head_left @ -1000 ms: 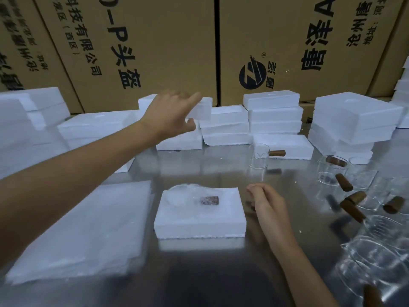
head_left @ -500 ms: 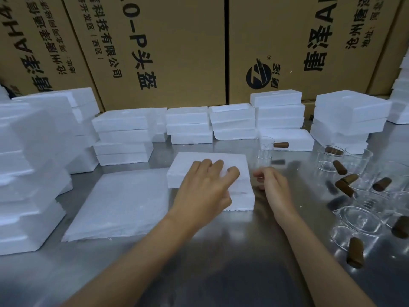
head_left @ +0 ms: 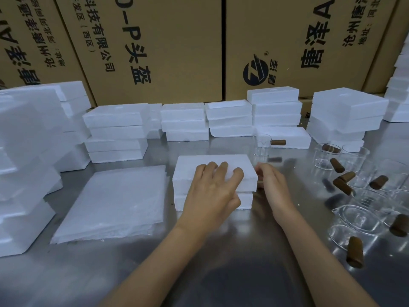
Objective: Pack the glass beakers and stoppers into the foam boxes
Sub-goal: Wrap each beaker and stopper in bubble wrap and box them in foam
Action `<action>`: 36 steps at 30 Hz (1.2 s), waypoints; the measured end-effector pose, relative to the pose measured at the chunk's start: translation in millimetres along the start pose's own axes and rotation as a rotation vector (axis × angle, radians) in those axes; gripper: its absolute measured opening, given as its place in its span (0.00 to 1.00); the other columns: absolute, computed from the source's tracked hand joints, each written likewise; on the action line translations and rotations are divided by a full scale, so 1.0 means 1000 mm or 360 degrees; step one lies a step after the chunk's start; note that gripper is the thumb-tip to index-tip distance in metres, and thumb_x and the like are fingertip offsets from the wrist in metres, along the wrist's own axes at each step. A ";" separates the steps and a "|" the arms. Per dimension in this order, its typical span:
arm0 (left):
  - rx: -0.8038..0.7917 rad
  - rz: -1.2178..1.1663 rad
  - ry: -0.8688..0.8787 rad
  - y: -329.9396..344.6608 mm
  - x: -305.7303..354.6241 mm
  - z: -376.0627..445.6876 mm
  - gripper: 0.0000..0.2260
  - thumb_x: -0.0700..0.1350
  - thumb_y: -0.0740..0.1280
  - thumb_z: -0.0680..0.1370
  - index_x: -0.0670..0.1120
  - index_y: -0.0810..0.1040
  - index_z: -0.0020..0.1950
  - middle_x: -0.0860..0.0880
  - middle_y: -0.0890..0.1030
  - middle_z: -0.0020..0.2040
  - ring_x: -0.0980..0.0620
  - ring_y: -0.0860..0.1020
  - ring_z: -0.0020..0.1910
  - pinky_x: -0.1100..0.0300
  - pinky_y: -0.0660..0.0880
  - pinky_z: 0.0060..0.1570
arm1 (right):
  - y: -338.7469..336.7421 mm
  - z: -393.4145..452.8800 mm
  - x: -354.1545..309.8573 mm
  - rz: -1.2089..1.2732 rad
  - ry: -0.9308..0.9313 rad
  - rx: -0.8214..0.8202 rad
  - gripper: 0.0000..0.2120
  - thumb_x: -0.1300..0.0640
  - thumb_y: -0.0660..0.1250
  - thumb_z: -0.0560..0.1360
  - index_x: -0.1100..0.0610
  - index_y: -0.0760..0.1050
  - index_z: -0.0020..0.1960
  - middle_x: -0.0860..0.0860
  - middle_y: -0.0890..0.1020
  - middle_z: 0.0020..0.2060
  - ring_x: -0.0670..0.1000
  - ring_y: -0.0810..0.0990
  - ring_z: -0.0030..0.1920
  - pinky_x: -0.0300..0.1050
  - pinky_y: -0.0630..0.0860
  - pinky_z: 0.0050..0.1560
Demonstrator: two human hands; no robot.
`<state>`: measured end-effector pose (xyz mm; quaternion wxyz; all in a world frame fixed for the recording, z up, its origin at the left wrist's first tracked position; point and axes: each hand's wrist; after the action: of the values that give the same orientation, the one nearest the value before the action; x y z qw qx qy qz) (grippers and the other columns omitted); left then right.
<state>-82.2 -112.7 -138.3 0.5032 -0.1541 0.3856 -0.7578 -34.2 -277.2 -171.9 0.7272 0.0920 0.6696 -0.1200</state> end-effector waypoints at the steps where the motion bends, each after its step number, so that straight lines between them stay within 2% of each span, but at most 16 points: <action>1: -0.0019 -0.0012 0.0001 0.002 0.001 -0.001 0.16 0.42 0.72 0.65 0.44 0.80 0.53 0.42 0.82 0.50 0.40 0.78 0.45 0.50 0.74 0.47 | 0.000 0.000 -0.002 0.0026 0.0006 -0.0045 0.15 0.46 0.59 0.77 0.50 0.82 0.43 0.47 0.86 0.45 0.50 0.84 0.51 0.46 0.77 0.49; 4: -0.0053 -0.0024 -0.0007 0.005 0.000 -0.003 0.17 0.43 0.72 0.66 0.44 0.80 0.53 0.42 0.81 0.51 0.40 0.78 0.45 0.50 0.74 0.48 | -0.002 -0.001 -0.007 0.0063 0.0025 -0.0181 0.19 0.36 0.60 0.73 0.47 0.83 0.50 0.44 0.86 0.49 0.45 0.83 0.51 0.43 0.74 0.50; 7: -0.0067 -0.0053 -0.0023 0.006 0.000 -0.005 0.18 0.44 0.74 0.65 0.45 0.80 0.54 0.42 0.82 0.53 0.40 0.78 0.47 0.49 0.72 0.49 | -0.003 -0.006 -0.009 0.0029 0.0008 -0.0257 0.21 0.33 0.65 0.69 0.45 0.80 0.54 0.42 0.84 0.51 0.42 0.82 0.53 0.44 0.73 0.55; 10: -0.0071 -0.0101 -0.0041 0.004 0.000 -0.006 0.18 0.43 0.74 0.65 0.44 0.80 0.54 0.42 0.82 0.55 0.40 0.79 0.49 0.50 0.75 0.50 | -0.002 -0.012 -0.010 -0.0004 -0.0023 -0.0322 0.19 0.36 0.68 0.69 0.45 0.79 0.55 0.39 0.84 0.50 0.37 0.82 0.49 0.40 0.72 0.51; 15: -0.0078 -0.0138 -0.0045 0.001 -0.002 -0.009 0.18 0.45 0.76 0.66 0.45 0.81 0.55 0.43 0.82 0.57 0.41 0.80 0.52 0.50 0.76 0.53 | -0.004 -0.013 -0.012 -0.0006 -0.0017 -0.0342 0.14 0.41 0.69 0.74 0.45 0.79 0.56 0.40 0.84 0.51 0.39 0.82 0.51 0.40 0.72 0.52; 20: -0.0060 -0.0140 -0.0040 0.000 -0.005 -0.010 0.18 0.46 0.76 0.67 0.46 0.81 0.56 0.43 0.82 0.58 0.41 0.80 0.53 0.50 0.76 0.54 | -0.003 -0.014 -0.012 -0.0015 -0.0014 -0.0321 0.13 0.41 0.69 0.74 0.45 0.79 0.56 0.41 0.84 0.50 0.39 0.82 0.51 0.39 0.72 0.52; 25: -0.0060 -0.0203 -0.0032 0.002 -0.007 -0.013 0.18 0.49 0.74 0.70 0.46 0.80 0.58 0.43 0.81 0.60 0.41 0.79 0.56 0.49 0.74 0.57 | -0.003 -0.016 -0.014 0.0009 -0.0026 -0.0320 0.11 0.43 0.69 0.75 0.44 0.79 0.54 0.39 0.85 0.48 0.37 0.82 0.48 0.38 0.71 0.49; 28: 0.0047 -0.0391 -0.0063 -0.001 -0.012 -0.017 0.15 0.50 0.70 0.74 0.45 0.80 0.58 0.45 0.81 0.61 0.44 0.78 0.59 0.54 0.69 0.61 | -0.002 -0.015 -0.014 0.0014 -0.0018 -0.0305 0.10 0.43 0.70 0.75 0.45 0.80 0.54 0.41 0.85 0.48 0.38 0.82 0.48 0.39 0.72 0.50; 30: 0.0190 -0.0476 -0.0170 -0.005 -0.018 -0.019 0.14 0.51 0.66 0.77 0.45 0.80 0.57 0.47 0.80 0.62 0.46 0.77 0.61 0.55 0.66 0.62 | -0.001 -0.014 -0.014 0.0012 -0.0013 -0.0288 0.10 0.44 0.70 0.74 0.45 0.80 0.54 0.41 0.85 0.49 0.37 0.82 0.48 0.38 0.72 0.50; 32: 0.0296 -0.0529 -0.0402 -0.009 -0.028 -0.020 0.14 0.53 0.63 0.79 0.48 0.78 0.59 0.48 0.77 0.65 0.48 0.73 0.65 0.54 0.65 0.63 | -0.002 -0.014 -0.014 0.0010 -0.0006 -0.0292 0.11 0.43 0.70 0.74 0.45 0.80 0.54 0.41 0.84 0.50 0.38 0.82 0.50 0.38 0.71 0.52; 34: 0.0273 -0.0645 -0.0757 -0.010 -0.039 -0.019 0.14 0.54 0.61 0.80 0.51 0.74 0.63 0.49 0.71 0.69 0.48 0.68 0.69 0.52 0.63 0.66 | -0.003 -0.014 -0.014 0.0002 0.0008 -0.0310 0.13 0.42 0.70 0.74 0.45 0.79 0.56 0.40 0.84 0.53 0.39 0.81 0.54 0.39 0.71 0.55; 36: 0.0147 -0.0936 -0.1113 -0.008 -0.048 -0.018 0.15 0.54 0.63 0.80 0.52 0.71 0.65 0.50 0.68 0.68 0.48 0.69 0.68 0.51 0.66 0.67 | -0.004 -0.014 -0.014 0.0004 0.0020 -0.0322 0.13 0.42 0.70 0.74 0.45 0.79 0.56 0.40 0.83 0.54 0.39 0.80 0.55 0.38 0.71 0.55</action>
<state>-76.9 -60.7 -137.2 0.3729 -0.4811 0.0983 -0.7873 -50.1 -275.9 -159.1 0.7286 0.0198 0.6828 -0.0504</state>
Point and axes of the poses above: each hand's wrist, its own z-axis towards the middle knuckle, its own y-axis out of the palm, x = y × z
